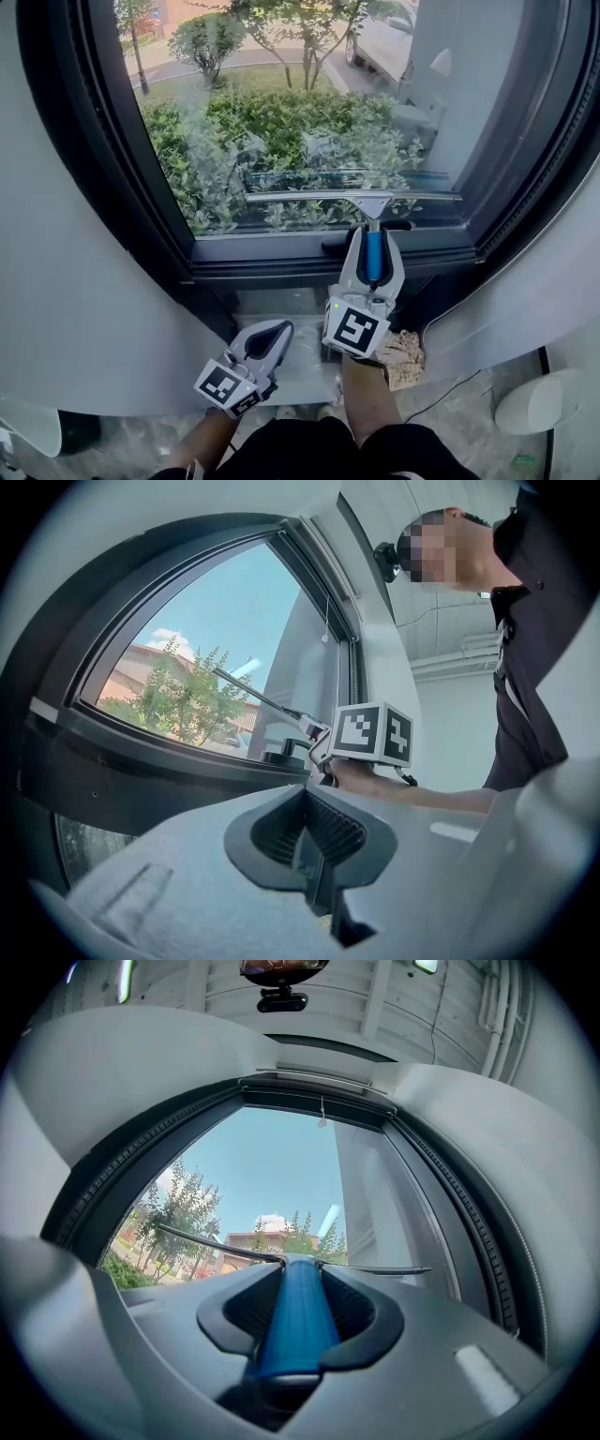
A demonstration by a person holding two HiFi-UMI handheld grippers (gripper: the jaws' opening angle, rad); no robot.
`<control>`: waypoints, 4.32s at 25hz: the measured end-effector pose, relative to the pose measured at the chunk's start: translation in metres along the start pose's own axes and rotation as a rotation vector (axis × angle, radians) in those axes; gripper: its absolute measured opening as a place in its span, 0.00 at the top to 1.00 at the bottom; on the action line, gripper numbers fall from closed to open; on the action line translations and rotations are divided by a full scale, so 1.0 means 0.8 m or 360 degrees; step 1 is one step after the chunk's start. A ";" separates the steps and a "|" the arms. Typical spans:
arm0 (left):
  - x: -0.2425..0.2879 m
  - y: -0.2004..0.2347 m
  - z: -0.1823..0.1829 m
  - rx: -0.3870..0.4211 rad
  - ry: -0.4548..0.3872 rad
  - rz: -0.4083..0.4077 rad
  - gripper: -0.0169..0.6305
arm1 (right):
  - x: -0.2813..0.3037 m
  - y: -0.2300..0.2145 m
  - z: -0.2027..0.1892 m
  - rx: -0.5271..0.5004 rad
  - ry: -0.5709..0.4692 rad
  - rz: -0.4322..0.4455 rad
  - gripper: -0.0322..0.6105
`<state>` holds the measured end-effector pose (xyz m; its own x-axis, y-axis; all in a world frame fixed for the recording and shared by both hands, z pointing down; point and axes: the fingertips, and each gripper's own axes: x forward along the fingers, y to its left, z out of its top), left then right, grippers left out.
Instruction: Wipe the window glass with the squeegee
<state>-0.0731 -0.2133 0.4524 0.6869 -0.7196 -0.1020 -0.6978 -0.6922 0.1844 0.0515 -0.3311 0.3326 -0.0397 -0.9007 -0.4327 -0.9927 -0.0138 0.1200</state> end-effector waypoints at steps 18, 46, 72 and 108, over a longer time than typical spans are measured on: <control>0.002 -0.007 -0.002 -0.0002 -0.0014 -0.0055 0.98 | -0.012 0.003 -0.025 0.0000 0.0108 -0.0001 0.74; -0.024 -0.032 0.043 0.0116 -0.0163 0.0124 0.97 | 0.029 -0.005 0.120 0.0084 -0.0334 0.0132 0.74; -0.098 -0.020 0.109 0.0209 -0.0244 -0.0101 0.98 | 0.087 0.095 0.276 0.0001 -0.0521 -0.0079 0.74; -0.065 0.000 0.137 0.0376 -0.0306 0.0023 0.97 | 0.190 0.110 0.377 0.0136 -0.0815 -0.0064 0.74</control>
<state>-0.1313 -0.1818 0.3505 0.6413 -0.7112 -0.2881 -0.7505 -0.6594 -0.0427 -0.0763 -0.3383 0.0082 -0.0308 -0.5720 -0.8197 -0.9995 0.0104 0.0302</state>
